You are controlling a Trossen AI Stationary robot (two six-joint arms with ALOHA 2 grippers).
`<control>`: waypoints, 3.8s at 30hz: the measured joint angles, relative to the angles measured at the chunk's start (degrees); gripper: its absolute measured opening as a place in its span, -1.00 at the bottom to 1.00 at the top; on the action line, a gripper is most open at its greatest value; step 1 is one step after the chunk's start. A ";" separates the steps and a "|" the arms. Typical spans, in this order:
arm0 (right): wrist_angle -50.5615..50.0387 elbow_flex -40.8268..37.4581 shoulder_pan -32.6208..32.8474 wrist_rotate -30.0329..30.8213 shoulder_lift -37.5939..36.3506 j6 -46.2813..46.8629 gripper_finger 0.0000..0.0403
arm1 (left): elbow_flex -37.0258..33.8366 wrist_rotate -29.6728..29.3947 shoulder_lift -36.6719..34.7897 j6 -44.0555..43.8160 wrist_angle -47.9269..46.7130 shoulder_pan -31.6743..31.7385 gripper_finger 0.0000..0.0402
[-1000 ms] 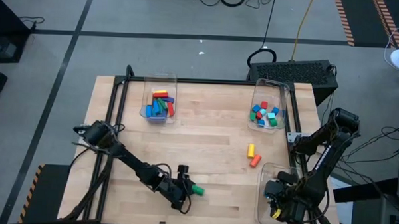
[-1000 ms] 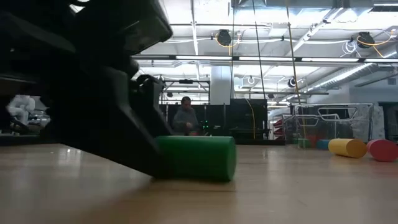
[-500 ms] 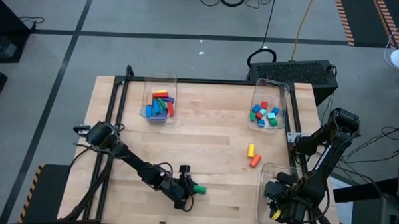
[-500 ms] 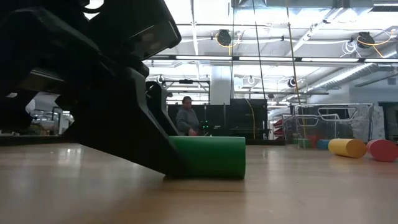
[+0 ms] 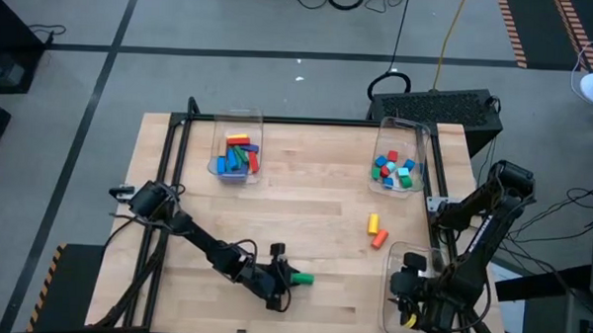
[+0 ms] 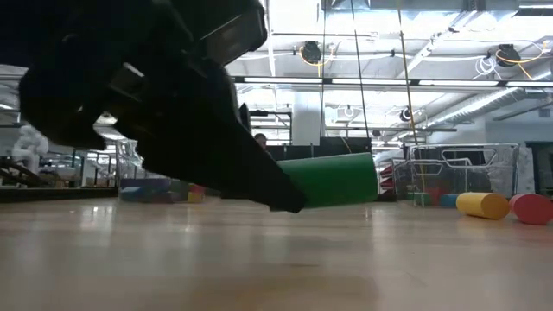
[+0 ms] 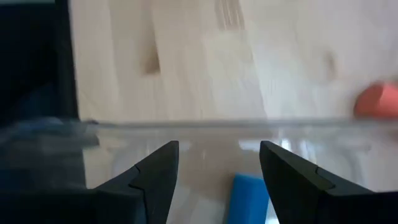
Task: Sort blocks by size
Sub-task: Put the green cylindrical block into the bottom transparent bin
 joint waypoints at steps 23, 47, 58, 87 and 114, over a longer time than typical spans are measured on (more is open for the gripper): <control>18.78 5.31 -16.46 19.32 3.48 -40.95 0.04 | 7.88 1.06 -0.13 9.23 0.50 3.30 -0.33; 28.26 3.23 -21.18 9.35 3.52 -47.95 0.24 | 10.05 -0.98 -0.24 13.74 7.08 3.38 -0.33; 29.10 3.23 -21.53 7.89 3.52 -48.02 0.11 | 10.05 -0.98 -0.24 13.72 11.18 4.12 -0.33; 17.97 3.21 -21.42 2.34 2.27 -43.35 -0.42 | 9.99 -0.52 -0.24 4.50 3.81 5.90 0.19; -17.97 0.42 -7.26 -19.42 -14.00 -3.64 -0.42 | 9.28 -5.97 -0.22 -3.07 -3.29 8.35 0.29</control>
